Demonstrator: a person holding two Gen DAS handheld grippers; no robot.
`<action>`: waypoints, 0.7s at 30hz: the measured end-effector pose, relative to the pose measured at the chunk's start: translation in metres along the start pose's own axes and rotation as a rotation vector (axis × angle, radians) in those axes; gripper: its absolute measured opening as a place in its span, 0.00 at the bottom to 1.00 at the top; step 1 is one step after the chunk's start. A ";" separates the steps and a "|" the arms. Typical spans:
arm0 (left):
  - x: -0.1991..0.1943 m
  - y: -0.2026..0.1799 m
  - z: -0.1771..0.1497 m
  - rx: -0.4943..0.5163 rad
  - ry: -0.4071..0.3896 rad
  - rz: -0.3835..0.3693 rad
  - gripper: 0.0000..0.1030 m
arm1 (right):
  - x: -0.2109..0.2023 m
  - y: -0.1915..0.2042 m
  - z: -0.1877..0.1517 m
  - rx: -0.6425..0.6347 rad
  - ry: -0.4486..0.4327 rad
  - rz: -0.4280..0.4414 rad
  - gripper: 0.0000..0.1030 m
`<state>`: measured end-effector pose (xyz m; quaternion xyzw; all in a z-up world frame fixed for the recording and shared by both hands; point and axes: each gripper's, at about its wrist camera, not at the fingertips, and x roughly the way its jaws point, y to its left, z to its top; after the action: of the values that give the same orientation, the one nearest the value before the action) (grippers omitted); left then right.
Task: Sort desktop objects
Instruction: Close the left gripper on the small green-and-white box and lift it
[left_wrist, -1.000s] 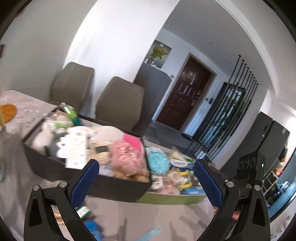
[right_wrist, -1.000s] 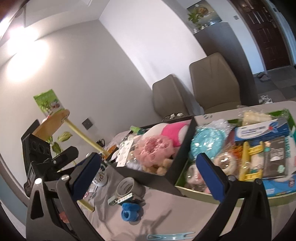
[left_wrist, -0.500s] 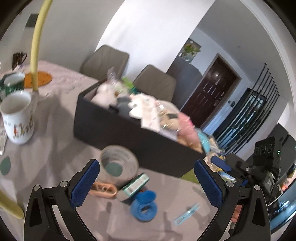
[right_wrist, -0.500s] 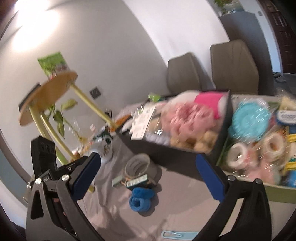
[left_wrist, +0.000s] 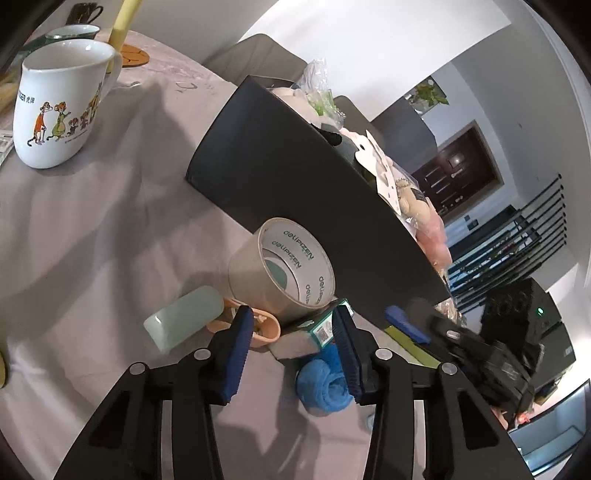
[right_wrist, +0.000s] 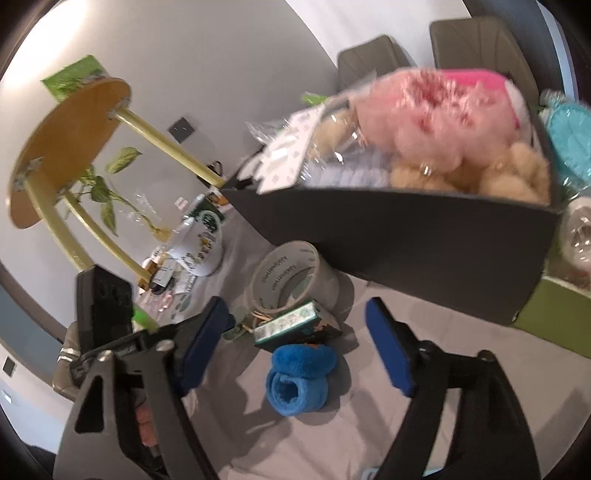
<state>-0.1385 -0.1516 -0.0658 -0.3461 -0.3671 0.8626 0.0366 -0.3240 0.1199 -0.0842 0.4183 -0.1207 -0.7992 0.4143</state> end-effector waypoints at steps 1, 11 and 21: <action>0.000 0.000 0.000 0.000 0.003 -0.003 0.43 | 0.004 -0.001 0.001 0.007 0.010 -0.007 0.63; -0.003 0.014 -0.006 -0.119 0.014 -0.055 0.31 | 0.038 -0.008 -0.007 0.042 0.097 0.000 0.41; 0.011 0.000 -0.015 -0.089 0.063 -0.069 0.21 | 0.040 -0.002 -0.008 0.020 0.096 0.013 0.38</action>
<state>-0.1373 -0.1384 -0.0795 -0.3617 -0.4156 0.8322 0.0625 -0.3315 0.0923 -0.1128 0.4596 -0.1112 -0.7743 0.4207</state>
